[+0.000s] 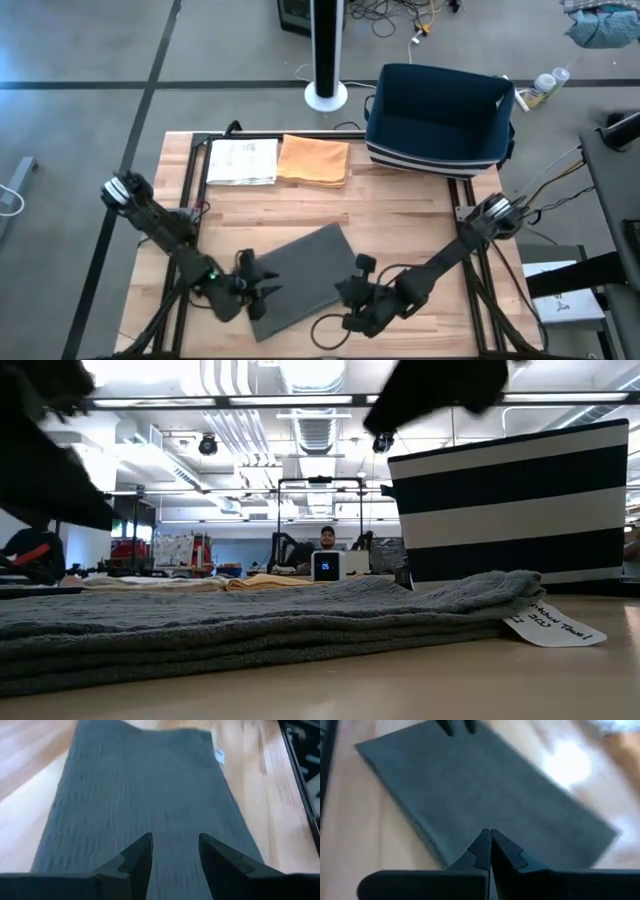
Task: Fold towel
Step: Fold the black towel
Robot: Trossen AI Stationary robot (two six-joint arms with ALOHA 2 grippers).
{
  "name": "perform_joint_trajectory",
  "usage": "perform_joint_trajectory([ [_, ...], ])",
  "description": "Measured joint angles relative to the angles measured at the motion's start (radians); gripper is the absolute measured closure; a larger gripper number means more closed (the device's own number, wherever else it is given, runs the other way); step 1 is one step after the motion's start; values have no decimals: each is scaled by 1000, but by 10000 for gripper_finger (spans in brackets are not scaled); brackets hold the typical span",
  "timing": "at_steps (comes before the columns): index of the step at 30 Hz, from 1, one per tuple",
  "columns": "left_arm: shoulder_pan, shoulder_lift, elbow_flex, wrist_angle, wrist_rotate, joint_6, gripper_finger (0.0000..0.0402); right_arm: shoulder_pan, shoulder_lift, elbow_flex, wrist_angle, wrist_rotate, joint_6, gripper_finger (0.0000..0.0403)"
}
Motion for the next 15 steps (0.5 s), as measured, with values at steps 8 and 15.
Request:
perform_joint_trajectory([
  [8,93,73,0,180,0,66,249,-54,-49,-292,421,-153,-36,403],
  [15,133,158,38,310,13,141,249,-170,-116,-536,886,-225,-221,403],
])
